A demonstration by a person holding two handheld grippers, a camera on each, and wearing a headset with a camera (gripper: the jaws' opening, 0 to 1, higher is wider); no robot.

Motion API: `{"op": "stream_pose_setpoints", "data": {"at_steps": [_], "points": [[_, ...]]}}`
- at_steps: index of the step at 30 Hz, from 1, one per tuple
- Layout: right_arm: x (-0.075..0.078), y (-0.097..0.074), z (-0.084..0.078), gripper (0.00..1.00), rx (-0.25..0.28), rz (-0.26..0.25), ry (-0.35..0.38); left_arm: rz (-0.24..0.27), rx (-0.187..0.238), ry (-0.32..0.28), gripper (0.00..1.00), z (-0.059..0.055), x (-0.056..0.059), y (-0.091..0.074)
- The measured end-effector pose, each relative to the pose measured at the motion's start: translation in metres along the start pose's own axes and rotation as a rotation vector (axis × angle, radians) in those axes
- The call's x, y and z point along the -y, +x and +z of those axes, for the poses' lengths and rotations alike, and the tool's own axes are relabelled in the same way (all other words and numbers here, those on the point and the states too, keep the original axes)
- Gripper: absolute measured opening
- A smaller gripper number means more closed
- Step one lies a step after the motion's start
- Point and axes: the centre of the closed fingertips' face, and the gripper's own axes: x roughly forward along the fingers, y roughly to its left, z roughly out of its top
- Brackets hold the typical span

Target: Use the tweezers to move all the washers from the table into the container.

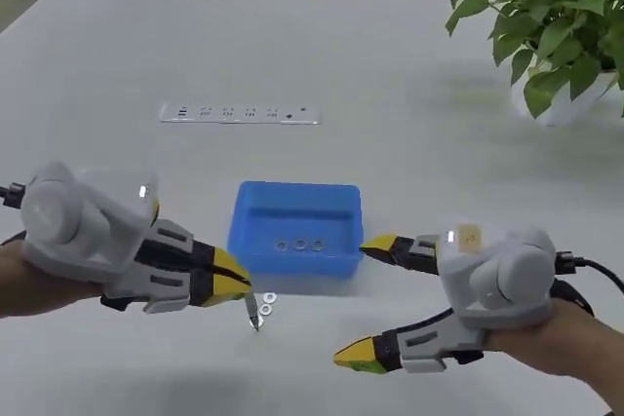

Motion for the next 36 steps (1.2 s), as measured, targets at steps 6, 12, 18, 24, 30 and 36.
{"op": "stream_pose_setpoints", "data": {"at_steps": [6,12,18,24,30,36], "points": [[-0.002,0.018,0.008,0.69,0.009,0.043,-0.027,-0.005,0.002,-0.005,0.05,0.001,-0.001,0.001],[-0.014,0.040,0.008,0.58,0.003,0.108,-0.068,-0.011,-0.001,-0.007,0.05,0.001,-0.001,0.001],[-0.021,0.055,0.008,0.45,-0.002,0.149,-0.104,-0.016,-0.003,-0.008,0.05,0.000,0.000,0.000],[-0.023,0.071,0.009,0.35,-0.004,0.173,-0.115,-0.018,-0.005,-0.007,0.05,0.000,0.000,0.000],[-0.026,0.085,0.011,0.27,-0.010,0.199,-0.128,-0.023,-0.004,-0.007,0.05,0.001,0.000,0.001],[-0.028,0.093,0.011,0.20,-0.025,0.217,-0.148,-0.028,-0.002,-0.009,0.05,0.001,0.001,0.001]]}}
